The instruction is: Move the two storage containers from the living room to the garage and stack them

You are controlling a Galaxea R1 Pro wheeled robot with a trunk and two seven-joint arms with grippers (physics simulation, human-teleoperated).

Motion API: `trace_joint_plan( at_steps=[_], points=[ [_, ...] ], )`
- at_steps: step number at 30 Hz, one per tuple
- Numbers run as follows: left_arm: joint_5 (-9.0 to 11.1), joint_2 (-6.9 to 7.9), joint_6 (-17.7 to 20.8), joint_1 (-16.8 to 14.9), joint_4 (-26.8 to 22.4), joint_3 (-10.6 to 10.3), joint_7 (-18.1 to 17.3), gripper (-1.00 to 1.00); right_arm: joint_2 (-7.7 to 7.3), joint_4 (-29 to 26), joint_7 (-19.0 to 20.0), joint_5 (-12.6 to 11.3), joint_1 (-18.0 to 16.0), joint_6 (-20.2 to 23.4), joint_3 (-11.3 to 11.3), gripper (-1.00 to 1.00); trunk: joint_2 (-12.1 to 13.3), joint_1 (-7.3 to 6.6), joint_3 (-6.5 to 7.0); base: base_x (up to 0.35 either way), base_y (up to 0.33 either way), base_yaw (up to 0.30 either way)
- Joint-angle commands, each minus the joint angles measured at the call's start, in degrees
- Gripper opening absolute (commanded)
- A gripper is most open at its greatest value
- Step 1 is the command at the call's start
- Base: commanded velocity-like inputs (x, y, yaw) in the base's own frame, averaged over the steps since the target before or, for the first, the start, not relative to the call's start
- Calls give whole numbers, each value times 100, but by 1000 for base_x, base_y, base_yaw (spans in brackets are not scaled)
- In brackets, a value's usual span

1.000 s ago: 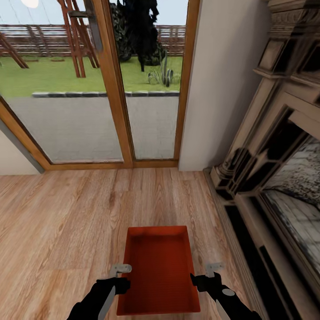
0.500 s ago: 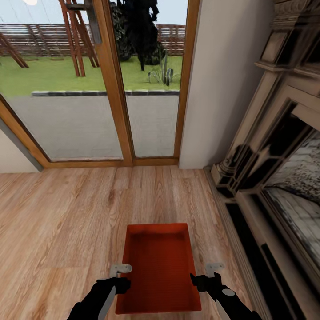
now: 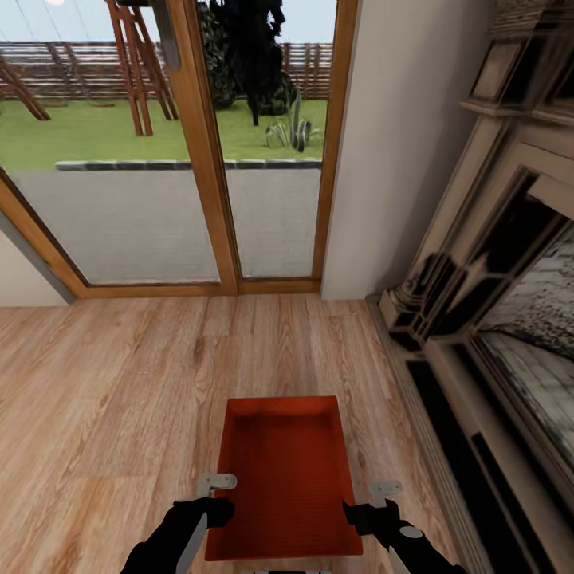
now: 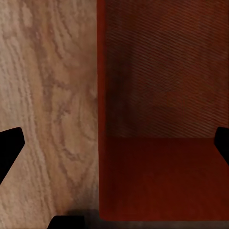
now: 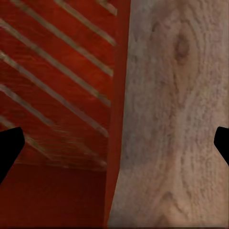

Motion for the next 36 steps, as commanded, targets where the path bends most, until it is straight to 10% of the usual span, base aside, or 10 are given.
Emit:
trace_joint_plan(
  at_steps=[1, 16, 36],
  points=[
    [-28, -7, 30, -1, -10, 28, -4, 100, -4, 2, 3, -50, -2, 3, 24, 100, -2, -1, -4, 0, 0, 0],
    [-51, 9, 58, -1, -10, 28, -12, 100, -4, 44, 16, -50, -2, -19, 32, 100, -2, -1, -4, 0, 0, 0],
    [-56, 10, 109, -1, -10, 28, -13, 100, 5, 44, 65, -42, -2, -31, 38, 100, -683, 373, -309, 0, 0, 0]
  ],
)
